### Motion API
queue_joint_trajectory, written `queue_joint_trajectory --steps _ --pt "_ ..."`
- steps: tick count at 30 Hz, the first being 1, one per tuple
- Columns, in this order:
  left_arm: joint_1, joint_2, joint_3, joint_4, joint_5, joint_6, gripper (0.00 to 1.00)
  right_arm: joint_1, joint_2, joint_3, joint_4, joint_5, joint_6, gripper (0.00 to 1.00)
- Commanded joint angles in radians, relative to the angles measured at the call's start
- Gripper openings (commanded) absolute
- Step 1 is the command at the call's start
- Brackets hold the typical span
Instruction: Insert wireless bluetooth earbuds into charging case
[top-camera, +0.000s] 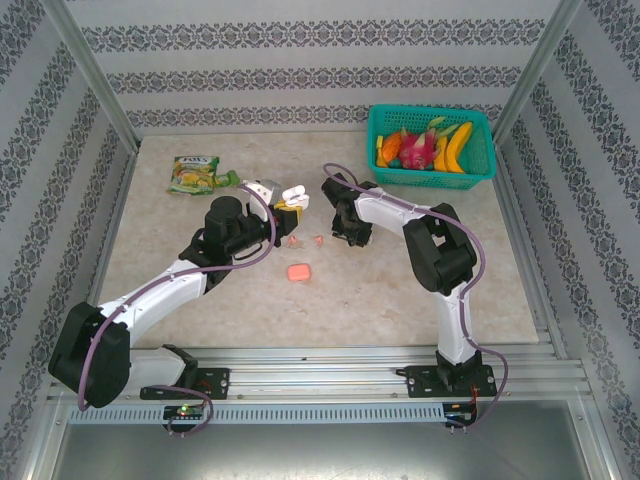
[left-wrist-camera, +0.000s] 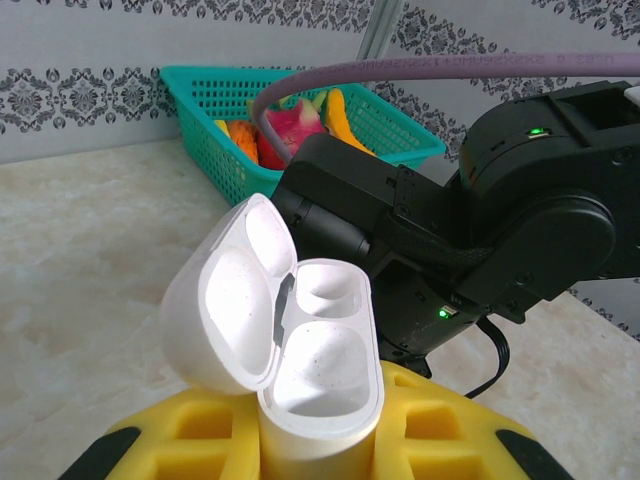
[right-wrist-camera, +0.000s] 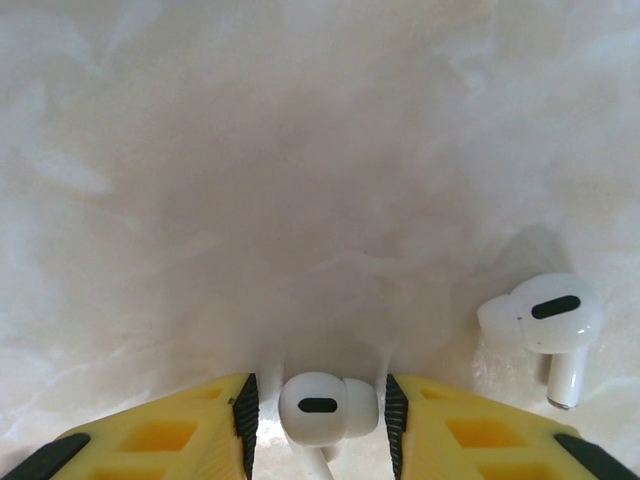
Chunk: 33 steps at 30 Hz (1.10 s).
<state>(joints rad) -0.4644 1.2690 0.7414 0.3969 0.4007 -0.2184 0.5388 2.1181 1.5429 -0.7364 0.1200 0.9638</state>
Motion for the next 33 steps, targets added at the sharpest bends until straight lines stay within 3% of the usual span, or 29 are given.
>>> queue_joint_trajectory --steps 1,17,33 --pt "0.006 -0.011 0.003 0.031 0.027 -0.015 0.00 -0.003 0.037 0.019 -0.006 0.019 -0.041 0.38" --pt "0.005 -0.018 -0.019 0.026 0.025 -0.023 0.00 0.004 -0.026 -0.024 0.068 0.005 -0.124 0.27" --pt "0.003 -0.048 -0.046 0.012 0.041 -0.021 0.00 0.023 -0.311 -0.240 0.336 0.009 -0.234 0.27"
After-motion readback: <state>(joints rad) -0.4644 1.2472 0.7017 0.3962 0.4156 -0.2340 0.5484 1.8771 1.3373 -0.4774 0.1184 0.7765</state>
